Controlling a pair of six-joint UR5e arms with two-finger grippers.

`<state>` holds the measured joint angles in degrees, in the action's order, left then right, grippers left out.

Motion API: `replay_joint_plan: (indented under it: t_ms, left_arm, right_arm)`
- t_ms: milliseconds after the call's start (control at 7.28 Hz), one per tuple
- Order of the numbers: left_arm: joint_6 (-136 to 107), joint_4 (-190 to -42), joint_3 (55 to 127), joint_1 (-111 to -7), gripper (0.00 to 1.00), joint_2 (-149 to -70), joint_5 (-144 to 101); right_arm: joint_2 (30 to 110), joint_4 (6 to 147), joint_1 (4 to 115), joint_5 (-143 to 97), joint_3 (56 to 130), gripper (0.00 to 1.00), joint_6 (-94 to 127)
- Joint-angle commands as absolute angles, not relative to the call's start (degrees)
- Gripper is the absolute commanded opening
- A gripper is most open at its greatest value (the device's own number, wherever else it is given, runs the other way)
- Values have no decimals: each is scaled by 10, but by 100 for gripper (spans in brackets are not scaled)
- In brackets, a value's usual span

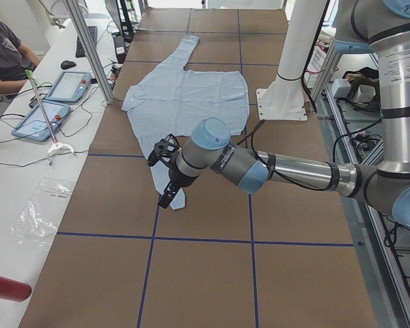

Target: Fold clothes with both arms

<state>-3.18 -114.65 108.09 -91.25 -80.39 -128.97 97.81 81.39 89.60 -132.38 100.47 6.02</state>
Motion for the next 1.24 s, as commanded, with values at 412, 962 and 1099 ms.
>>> replay_joint_plan:
  t_ms: [412, 962, 1099]
  left_arm:
    - [-29, -1127, 1075, -910, 100, -800, -1308]
    - [-30, -1133, 1078, -911, 100, -799, -1307]
    - [-30, -1132, 1078, -910, 100, -799, -1307]
  right_arm:
    - [981, 850, 896, -1346, 1007, 100, 67]
    - [969, 770, 873, -1350, 951, 100, 69]
    - [957, 761, 862, -1369, 925, 100, 84]
